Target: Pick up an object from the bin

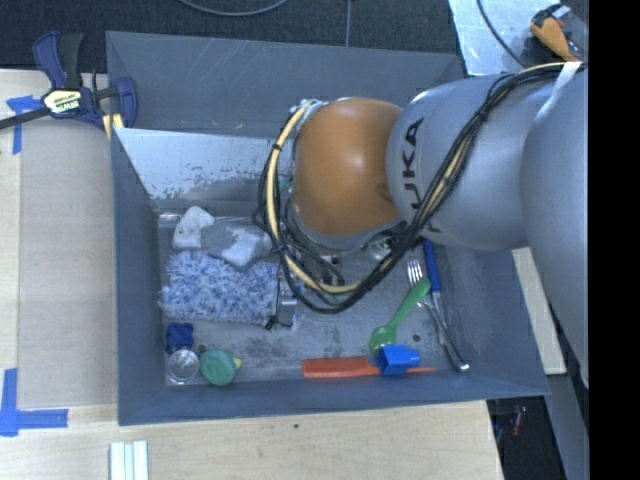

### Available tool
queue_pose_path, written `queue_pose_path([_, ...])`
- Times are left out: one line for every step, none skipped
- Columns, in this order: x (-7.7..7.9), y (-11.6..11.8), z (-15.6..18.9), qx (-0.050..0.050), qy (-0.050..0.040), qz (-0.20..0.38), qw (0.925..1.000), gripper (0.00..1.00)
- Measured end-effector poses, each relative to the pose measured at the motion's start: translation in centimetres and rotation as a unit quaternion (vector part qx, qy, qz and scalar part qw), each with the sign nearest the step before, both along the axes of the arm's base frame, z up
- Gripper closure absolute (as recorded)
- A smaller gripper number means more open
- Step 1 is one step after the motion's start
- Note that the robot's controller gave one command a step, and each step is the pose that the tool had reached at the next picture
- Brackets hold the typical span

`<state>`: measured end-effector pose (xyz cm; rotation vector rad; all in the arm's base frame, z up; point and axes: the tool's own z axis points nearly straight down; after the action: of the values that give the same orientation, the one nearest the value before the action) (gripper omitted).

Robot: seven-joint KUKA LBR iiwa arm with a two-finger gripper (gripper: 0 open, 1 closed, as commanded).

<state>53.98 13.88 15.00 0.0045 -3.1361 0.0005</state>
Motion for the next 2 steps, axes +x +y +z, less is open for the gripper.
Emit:
queue_pose_path([0.2, -0.1, 0.5, 0.001, -0.0042, -0.002, 1.0, 0.0])
queue_pose_path([1.8, -2.2, -8.0, 0.001, -0.0042, 0.034, 0.9994, 0.0])
